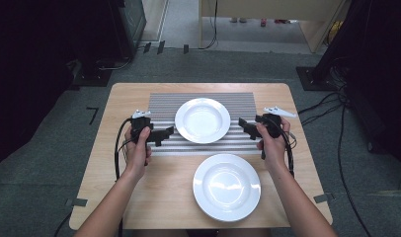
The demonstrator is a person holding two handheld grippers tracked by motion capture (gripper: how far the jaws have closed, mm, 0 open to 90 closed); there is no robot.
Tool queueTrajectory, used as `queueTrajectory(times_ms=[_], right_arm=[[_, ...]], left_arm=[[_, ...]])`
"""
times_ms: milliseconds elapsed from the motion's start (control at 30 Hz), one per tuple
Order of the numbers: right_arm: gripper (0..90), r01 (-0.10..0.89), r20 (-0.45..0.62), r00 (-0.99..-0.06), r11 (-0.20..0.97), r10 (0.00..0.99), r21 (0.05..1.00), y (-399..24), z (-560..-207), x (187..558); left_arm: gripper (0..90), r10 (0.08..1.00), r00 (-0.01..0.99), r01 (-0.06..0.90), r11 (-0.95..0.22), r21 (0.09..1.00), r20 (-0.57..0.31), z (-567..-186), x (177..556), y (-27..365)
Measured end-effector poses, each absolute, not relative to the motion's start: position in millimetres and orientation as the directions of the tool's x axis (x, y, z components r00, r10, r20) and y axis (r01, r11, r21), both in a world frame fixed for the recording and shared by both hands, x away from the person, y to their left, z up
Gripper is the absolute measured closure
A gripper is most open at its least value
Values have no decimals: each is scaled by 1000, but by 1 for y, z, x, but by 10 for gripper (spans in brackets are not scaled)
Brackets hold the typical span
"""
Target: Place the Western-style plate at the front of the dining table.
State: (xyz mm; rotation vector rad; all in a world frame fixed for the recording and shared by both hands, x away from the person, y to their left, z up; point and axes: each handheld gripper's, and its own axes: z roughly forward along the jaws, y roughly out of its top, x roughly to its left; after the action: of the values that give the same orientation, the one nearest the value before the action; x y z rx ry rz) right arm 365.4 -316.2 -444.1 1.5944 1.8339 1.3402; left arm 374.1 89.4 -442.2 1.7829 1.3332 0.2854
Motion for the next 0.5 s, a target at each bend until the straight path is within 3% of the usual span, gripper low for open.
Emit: queueTrajectory(times_ms=[500], right_arm=[[218,553,297,-305,-86,905,829,-342,-445,325]], left_arm=[[90,881,407,642,-88,762,-241,-451,338,109]])
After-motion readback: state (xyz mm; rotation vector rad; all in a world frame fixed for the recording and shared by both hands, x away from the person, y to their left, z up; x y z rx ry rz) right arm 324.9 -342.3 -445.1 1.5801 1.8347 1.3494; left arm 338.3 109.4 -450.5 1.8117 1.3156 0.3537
